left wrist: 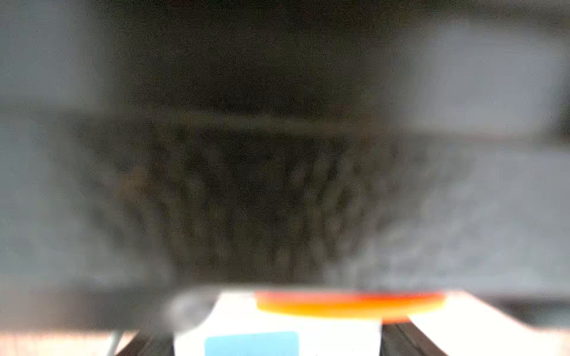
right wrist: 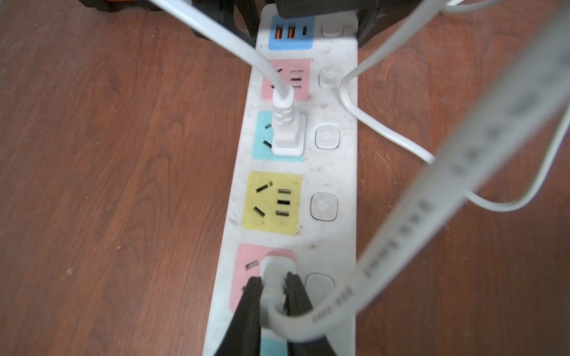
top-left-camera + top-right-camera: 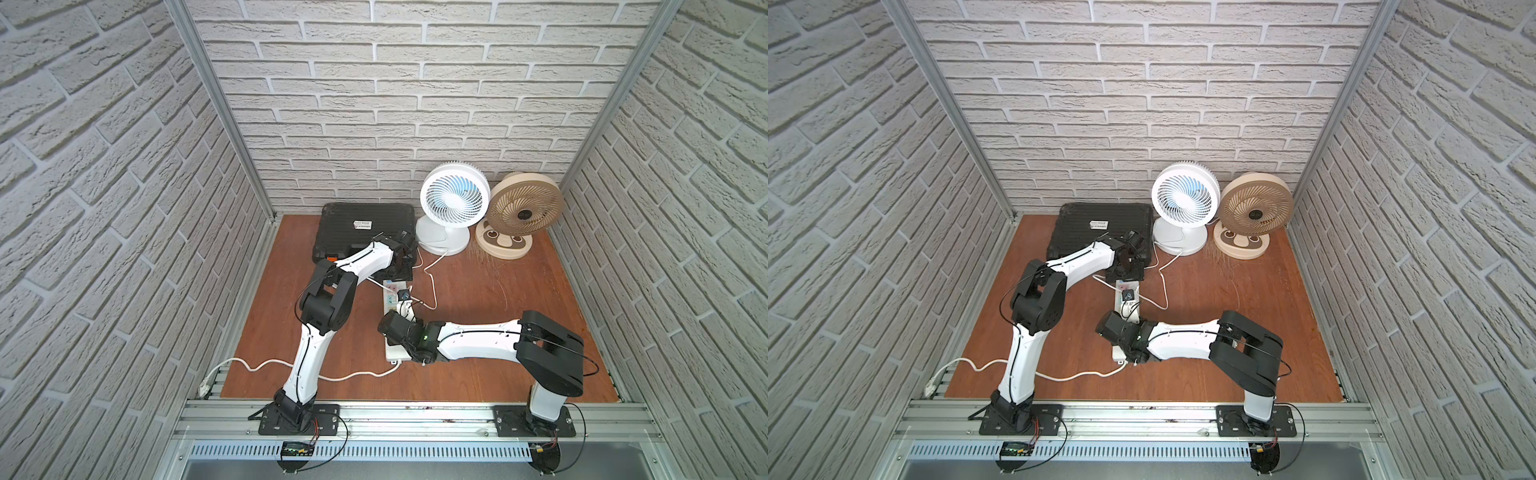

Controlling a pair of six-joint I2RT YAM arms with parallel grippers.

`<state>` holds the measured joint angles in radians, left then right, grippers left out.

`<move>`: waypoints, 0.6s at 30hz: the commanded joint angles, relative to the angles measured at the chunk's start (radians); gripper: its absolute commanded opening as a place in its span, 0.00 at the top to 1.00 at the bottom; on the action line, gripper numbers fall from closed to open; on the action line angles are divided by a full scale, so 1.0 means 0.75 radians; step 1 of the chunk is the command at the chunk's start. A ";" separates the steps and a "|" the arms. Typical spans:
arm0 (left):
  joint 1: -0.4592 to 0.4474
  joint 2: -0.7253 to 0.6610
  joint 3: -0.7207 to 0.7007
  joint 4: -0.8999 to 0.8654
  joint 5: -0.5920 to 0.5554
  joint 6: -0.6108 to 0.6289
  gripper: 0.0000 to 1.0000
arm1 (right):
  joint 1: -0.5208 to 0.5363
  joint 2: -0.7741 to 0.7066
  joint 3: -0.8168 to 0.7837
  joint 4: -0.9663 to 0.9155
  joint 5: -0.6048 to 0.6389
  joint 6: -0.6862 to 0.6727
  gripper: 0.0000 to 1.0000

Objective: Unplug the desk fan from the power strip
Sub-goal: Remove the plug from the socket.

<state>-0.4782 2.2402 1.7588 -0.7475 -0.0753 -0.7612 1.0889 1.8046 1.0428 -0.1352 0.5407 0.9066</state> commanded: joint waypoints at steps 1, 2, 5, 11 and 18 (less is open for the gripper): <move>0.016 0.101 -0.088 -0.080 0.011 0.013 1.00 | 0.000 -0.061 -0.022 -0.046 0.021 0.014 0.97; 0.017 0.100 -0.089 -0.079 0.012 0.013 1.00 | 0.000 -0.059 -0.021 -0.049 0.019 0.013 0.97; 0.016 0.101 -0.086 -0.078 0.011 0.013 1.00 | 0.000 -0.051 -0.003 -0.066 0.016 0.006 0.97; 0.017 0.103 -0.084 -0.078 0.010 0.011 1.00 | 0.013 0.017 0.102 -0.167 0.012 -0.008 0.97; 0.016 0.102 -0.089 -0.079 0.011 0.009 1.00 | 0.050 0.115 0.277 -0.335 0.051 -0.038 0.97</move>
<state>-0.4782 2.2391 1.7569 -0.7479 -0.0753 -0.7532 1.1000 1.8801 1.2041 -0.3351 0.5522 0.8993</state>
